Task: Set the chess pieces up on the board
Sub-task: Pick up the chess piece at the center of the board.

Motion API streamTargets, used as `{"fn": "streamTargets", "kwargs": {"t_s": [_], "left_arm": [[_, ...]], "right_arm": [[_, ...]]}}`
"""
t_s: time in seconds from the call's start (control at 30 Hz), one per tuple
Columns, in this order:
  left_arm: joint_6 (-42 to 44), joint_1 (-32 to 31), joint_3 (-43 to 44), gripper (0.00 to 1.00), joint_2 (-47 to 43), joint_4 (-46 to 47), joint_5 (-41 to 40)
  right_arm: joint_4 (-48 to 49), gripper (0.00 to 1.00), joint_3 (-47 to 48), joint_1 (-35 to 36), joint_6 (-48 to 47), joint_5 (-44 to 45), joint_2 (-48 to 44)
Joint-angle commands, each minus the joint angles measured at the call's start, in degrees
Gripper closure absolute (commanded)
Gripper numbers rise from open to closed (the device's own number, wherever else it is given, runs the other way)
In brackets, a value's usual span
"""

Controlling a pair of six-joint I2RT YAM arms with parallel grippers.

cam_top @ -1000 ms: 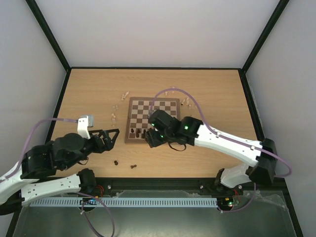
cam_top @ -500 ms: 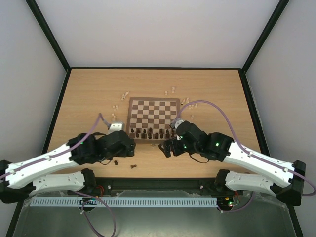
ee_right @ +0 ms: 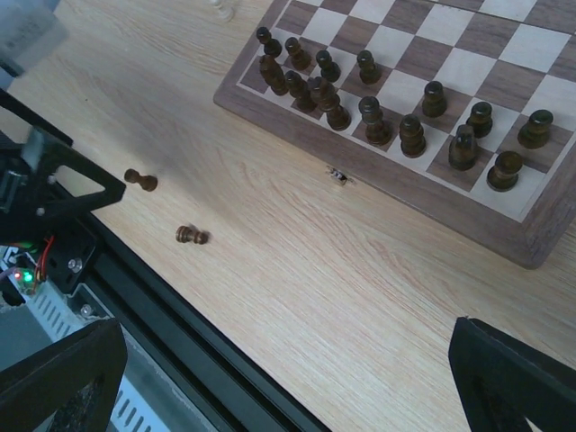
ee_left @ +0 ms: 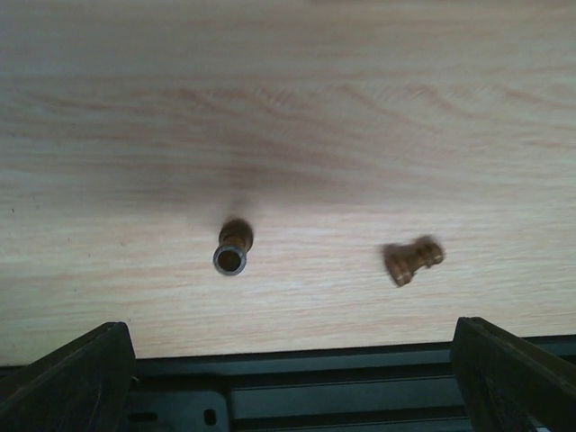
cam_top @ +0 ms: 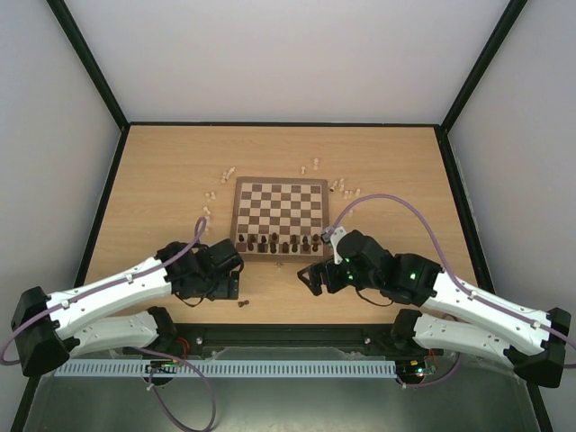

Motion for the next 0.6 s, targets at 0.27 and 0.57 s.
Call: {"fn": "streamTargets", "kwargs": {"t_s": [0.27,0.57], "left_arm": [[3.19,4.69,-9.8,0.06,3.99,4.67,7.16],[4.76,7.25,-9.9,0.44,7.62,9.06,7.06]], "right_arm": [[2.3,0.01,-1.31,-0.25,-2.97,-4.67,-1.76],[2.59,0.01,-1.57,-0.26,-3.41,-6.1,-2.59]]}}
